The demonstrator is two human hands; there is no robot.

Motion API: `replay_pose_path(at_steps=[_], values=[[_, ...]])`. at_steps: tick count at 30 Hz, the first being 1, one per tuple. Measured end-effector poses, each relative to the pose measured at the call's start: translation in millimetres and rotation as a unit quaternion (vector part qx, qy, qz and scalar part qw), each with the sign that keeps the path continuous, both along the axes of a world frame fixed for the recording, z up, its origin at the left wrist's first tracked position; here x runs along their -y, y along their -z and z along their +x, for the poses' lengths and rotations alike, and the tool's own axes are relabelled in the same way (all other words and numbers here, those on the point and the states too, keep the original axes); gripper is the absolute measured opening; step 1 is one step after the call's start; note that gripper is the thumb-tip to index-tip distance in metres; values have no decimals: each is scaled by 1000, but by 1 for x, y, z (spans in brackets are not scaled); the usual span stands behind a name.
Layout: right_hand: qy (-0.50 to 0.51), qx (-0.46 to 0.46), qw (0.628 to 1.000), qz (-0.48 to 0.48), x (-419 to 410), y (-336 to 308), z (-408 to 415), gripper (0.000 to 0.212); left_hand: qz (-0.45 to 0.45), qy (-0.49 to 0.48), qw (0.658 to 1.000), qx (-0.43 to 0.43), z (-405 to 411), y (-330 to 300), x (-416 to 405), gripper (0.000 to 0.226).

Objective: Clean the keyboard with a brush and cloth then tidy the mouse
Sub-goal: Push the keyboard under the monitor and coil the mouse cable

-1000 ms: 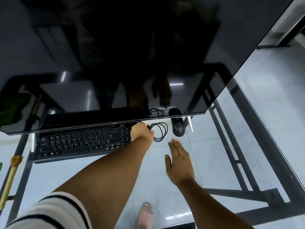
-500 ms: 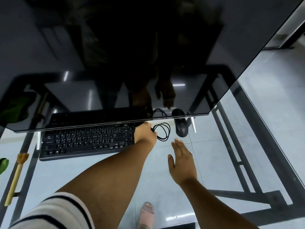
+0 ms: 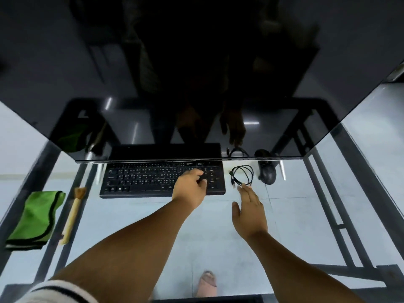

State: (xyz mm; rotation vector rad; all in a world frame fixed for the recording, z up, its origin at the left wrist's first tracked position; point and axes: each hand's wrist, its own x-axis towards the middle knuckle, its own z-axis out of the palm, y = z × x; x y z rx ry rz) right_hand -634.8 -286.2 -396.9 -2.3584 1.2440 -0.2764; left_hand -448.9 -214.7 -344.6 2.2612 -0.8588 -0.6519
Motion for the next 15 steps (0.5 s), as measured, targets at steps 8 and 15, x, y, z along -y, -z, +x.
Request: replay_pose_path(at_steps=[8, 15], values=[[-48, 89, 995, 10, -78, -19, 100, 30, -35, -138, 990, 21, 79, -6, -120, 27], [-87, 90, 986, 109, -178, -39, 223, 11, 13, -186, 977, 109, 189, -9, -237, 26]])
